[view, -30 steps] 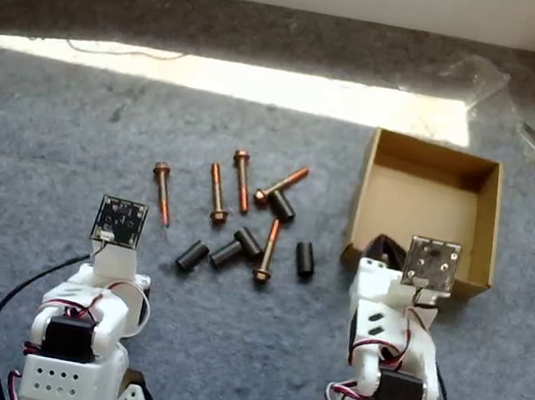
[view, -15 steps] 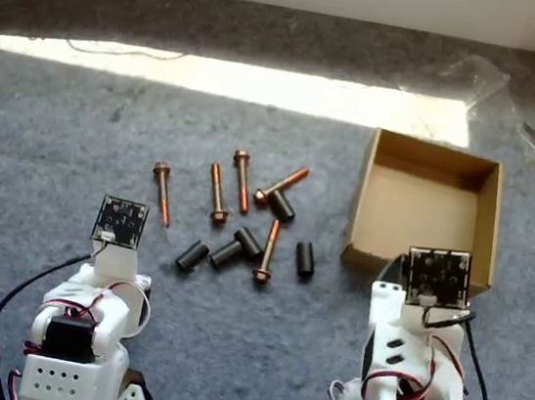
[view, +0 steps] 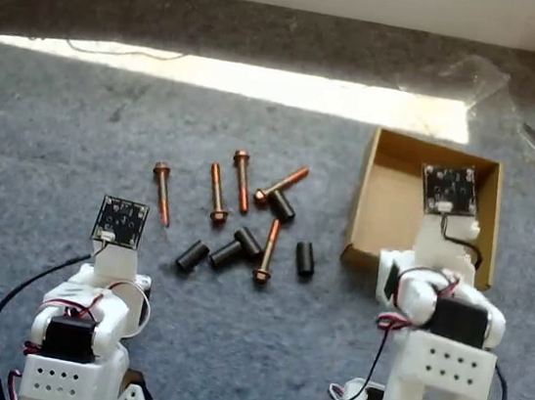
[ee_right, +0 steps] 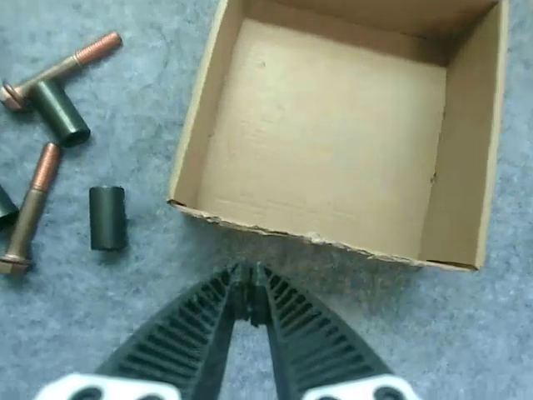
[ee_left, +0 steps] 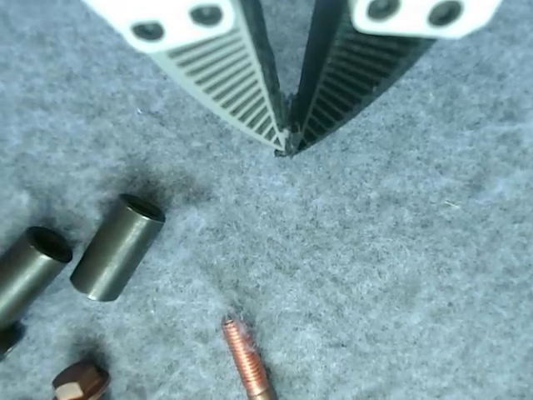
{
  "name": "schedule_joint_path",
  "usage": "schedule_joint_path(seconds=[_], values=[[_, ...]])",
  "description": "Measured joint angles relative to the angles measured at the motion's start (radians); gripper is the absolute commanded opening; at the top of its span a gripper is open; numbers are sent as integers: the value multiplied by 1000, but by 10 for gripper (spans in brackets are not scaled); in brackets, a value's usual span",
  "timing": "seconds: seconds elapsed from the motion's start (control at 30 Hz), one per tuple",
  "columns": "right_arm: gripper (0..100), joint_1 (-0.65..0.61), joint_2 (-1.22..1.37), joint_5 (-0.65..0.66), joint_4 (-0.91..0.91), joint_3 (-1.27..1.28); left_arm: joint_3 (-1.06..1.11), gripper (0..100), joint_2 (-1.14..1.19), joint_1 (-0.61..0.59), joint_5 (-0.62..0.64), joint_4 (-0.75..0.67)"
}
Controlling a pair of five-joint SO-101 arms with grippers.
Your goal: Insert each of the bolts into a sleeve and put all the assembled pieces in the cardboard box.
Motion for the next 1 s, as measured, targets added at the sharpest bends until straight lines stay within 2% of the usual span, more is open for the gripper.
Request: schedule_joint_path(seconds=[0.1,0.4,0.57,0.73,1.0], values=[[11,-20,143,0,11,-87,0,6,0,0,0,0],[11,-213,574,0,203,-491,0,6,0,0,0,0],[11,-282,769,-118,265,-743,0,6,0,0,0,0],[11,-365,924,-135,299,-967,0,6,0,0,0,0],[11,-377,1255,-143,304,-1140,0,6,0,0,0,0]])
